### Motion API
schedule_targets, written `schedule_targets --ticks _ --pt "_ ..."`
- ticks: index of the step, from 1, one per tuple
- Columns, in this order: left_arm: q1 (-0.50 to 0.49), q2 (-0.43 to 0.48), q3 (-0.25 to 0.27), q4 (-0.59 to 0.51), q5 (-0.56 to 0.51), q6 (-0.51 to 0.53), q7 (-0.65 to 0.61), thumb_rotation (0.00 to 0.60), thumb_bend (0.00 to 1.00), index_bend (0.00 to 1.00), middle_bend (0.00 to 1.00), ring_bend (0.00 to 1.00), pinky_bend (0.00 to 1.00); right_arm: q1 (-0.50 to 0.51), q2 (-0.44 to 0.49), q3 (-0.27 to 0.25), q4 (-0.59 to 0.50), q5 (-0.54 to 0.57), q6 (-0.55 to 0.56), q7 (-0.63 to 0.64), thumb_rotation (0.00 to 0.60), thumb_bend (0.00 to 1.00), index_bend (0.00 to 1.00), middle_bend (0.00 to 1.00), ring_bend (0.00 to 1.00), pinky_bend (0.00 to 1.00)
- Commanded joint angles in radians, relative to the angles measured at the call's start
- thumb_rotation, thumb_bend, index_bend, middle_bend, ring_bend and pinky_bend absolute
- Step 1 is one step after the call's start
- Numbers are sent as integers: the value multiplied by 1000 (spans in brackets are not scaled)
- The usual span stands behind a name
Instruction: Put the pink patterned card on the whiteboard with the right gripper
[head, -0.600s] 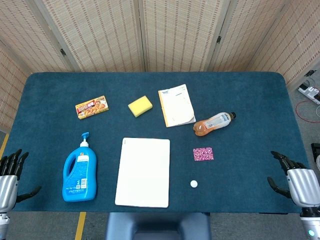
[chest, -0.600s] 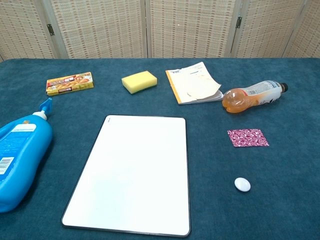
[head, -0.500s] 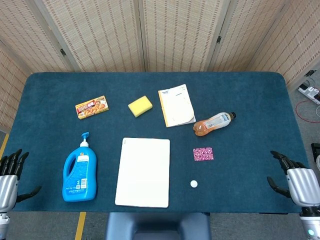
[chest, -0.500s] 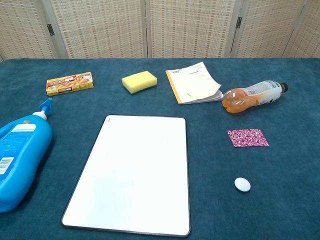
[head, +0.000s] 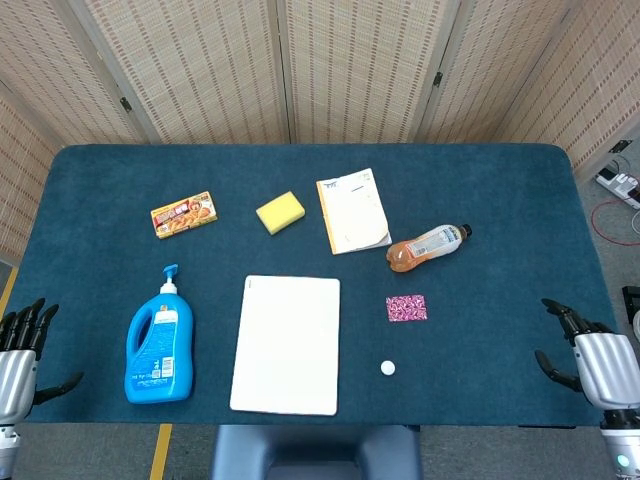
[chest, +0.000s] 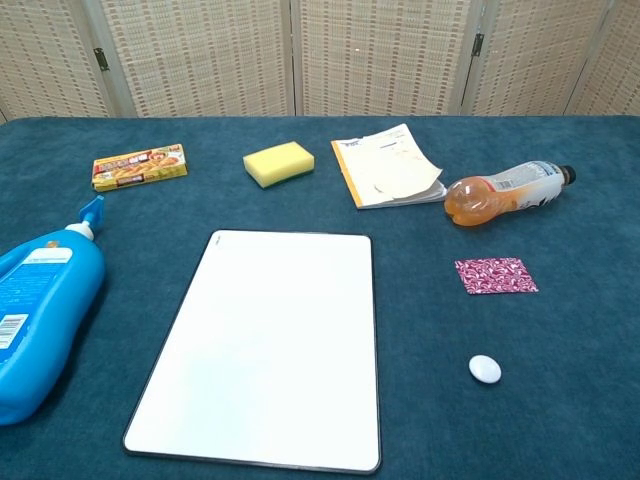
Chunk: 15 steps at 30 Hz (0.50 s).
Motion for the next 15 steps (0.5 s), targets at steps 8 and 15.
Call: schedule_targets --ticks 8,15 --pt "-4 0 0 4 3 -6 -7 600 174 50 0 0 0 104 13 60 -98 71 -164 -134 537 339 150 471 699 657" --pt "-3 -1 3 10 2 -8 -14 600 174 50 0 0 0 234 -74 123 -86 178 -338 -211 537 299 146 694 939 829"
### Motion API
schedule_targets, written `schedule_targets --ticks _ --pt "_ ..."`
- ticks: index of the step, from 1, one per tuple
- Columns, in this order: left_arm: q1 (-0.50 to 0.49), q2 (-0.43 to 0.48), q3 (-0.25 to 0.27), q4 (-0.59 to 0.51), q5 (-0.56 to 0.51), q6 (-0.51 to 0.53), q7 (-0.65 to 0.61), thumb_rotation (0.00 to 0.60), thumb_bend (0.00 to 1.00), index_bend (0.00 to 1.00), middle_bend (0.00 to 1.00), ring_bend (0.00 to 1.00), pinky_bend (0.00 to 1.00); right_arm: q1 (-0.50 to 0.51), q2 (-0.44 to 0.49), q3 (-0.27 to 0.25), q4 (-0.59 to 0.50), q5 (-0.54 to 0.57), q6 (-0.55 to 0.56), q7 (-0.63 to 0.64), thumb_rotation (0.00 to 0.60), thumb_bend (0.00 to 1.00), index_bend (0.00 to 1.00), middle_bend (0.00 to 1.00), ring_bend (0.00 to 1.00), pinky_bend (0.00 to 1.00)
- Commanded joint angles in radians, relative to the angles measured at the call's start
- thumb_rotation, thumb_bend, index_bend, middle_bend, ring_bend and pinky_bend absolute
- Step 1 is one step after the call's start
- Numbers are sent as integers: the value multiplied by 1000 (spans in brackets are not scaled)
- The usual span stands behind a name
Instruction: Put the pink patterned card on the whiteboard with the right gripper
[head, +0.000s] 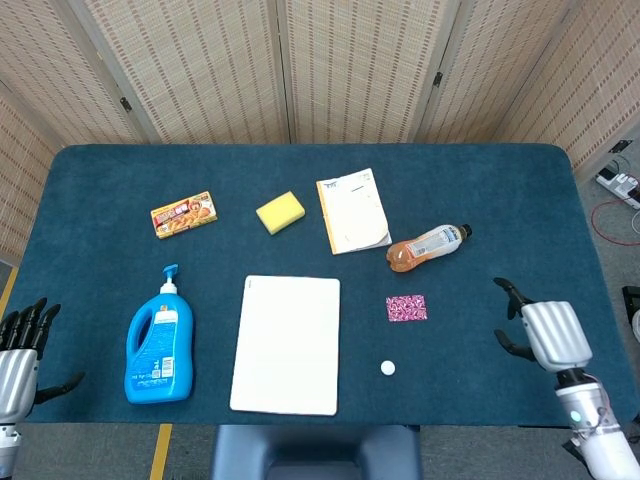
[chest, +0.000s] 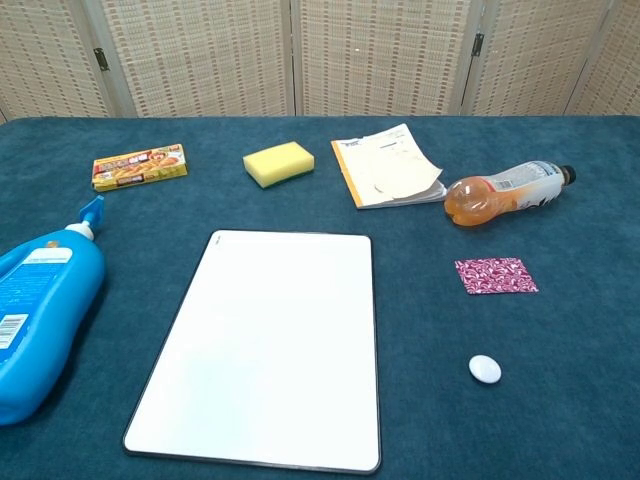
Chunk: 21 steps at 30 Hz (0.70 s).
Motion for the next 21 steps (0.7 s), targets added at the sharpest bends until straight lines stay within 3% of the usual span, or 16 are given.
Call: schedule_targets --ticks 1,8,11,21 --pt "2 2 1 3 -3 -1 -3 600 174 50 0 0 0 84 -67 41 17 74 -102 -64 537 295 146 726 969 847" --pt "4 5 2 9 -7 -3 -9 600 174 49 0 0 0 195 -197 71 99 198 -228 -182 536 267 192 865 1000 969" --pt "4 2 3 11 -8 -5 -11 600 174 50 0 0 0 233 -248 82 137 255 -266 -214 535 218 230 880 1000 985" --pt "3 -2 3 20 -18 -14 -12 600 174 49 0 0 0 322 -335 81 216 396 -352 -279 534 211 278 893 1000 997"
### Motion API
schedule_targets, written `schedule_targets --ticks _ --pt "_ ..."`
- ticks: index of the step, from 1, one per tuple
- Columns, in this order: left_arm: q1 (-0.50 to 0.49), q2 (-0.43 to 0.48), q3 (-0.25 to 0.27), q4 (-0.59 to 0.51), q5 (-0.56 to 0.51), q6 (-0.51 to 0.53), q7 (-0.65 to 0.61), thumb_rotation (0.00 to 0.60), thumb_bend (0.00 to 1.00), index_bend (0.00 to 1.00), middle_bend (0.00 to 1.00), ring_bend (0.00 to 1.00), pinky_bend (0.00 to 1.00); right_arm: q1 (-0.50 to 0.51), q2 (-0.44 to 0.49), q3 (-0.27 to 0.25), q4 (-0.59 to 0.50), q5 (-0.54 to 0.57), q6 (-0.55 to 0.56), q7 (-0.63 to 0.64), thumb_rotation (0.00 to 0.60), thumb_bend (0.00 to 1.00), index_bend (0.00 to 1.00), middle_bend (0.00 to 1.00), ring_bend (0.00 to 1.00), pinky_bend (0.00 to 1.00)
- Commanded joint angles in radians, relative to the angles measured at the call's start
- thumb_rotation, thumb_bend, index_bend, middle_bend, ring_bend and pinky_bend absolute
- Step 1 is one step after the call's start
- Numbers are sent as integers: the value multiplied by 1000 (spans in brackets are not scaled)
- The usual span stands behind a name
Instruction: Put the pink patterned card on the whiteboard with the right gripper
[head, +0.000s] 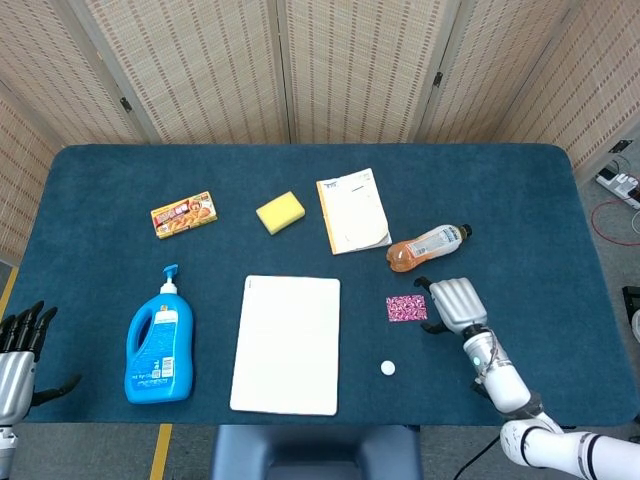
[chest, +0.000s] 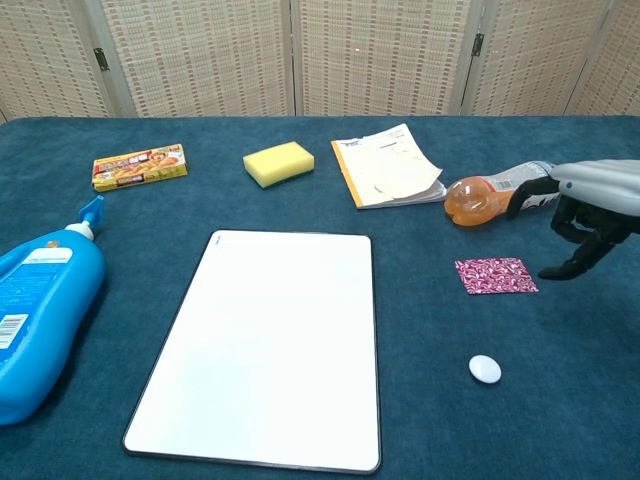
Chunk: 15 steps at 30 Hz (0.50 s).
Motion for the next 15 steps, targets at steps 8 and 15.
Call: schedule_targets --ticks 8,15 --pt "-7 -8 1 1 0 -13 9 600 174 49 0 0 0 59 -59 -17 70 93 -47 -36 534 211 293 893 1000 997" --pt "-8 -10 0 4 -5 -15 9 600 174 49 0 0 0 89 -89 -37 107 137 -62 -63 535 211 293 893 1000 997"
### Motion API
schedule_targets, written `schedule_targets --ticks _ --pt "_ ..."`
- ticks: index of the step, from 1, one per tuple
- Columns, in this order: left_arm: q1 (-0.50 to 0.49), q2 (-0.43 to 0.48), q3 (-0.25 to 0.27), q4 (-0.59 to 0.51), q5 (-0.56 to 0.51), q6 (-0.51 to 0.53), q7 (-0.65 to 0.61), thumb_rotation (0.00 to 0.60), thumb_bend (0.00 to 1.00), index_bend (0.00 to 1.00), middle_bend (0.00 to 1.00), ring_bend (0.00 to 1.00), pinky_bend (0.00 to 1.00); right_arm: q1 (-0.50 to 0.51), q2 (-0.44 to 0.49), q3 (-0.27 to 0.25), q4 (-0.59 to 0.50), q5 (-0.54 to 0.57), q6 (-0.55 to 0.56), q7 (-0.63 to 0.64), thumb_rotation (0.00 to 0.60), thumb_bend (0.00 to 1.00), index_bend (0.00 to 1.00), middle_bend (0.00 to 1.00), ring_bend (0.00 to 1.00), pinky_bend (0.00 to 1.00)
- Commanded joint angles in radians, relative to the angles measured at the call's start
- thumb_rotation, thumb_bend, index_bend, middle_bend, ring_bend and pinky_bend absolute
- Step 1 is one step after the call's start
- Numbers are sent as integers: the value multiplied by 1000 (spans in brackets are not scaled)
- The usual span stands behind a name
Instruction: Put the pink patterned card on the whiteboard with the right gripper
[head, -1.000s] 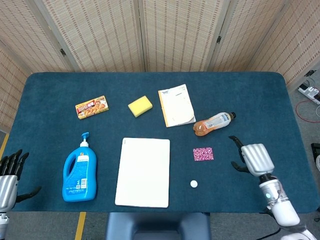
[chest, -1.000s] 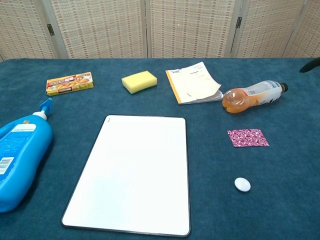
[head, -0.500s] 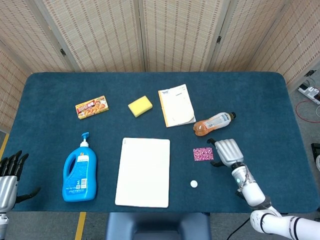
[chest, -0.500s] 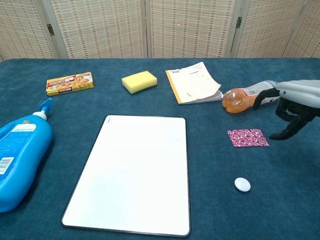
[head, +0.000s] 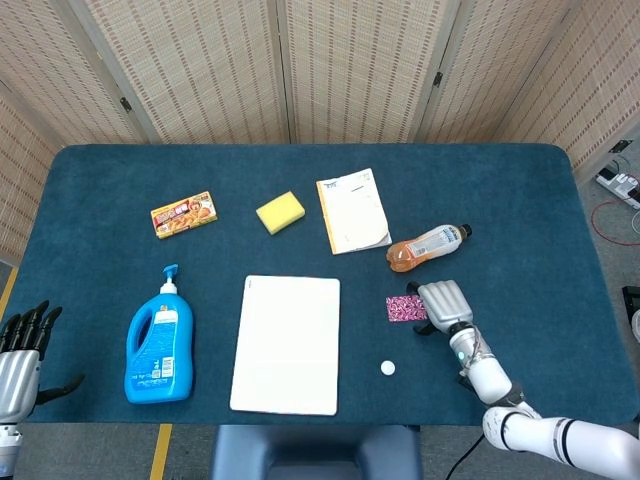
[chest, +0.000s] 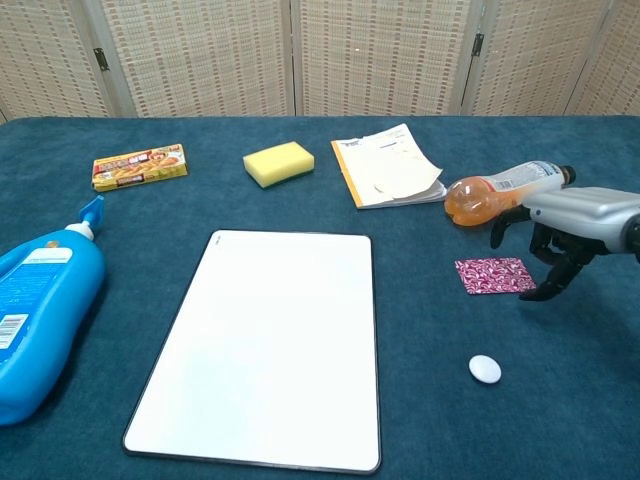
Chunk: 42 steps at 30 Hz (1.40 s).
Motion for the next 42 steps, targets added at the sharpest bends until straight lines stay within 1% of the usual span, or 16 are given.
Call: schedule_targets --ticks 1,7,12,28,42 --pt "0 0 0 2 -2 -1 0 600 174 49 0 0 0 13 -13 -8 16 19 -8 -10 535 211 294 893 1000 997" --pt "2 -1 0 6 -8 -1 -3 600 174 49 0 0 0 32 -28 -9 42 44 -9 -9 535 211 300 893 1000 997" --pt "3 -1 0 7 -10 -1 -5 600 174 49 0 0 0 44 -36 -14 49 51 -8 -7 537 212 316 893 1000 997" --pt "8 -2 -2 13 -17 2 -10 600 174 49 0 0 0 79 -54 -26 79 95 -15 -15 536 212 322 893 1000 997" --pt "10 6 -1 5 -17 3 -5 600 174 49 0 0 0 84 -53 -38 85 101 -13 7 536 219 349 893 1000 997"
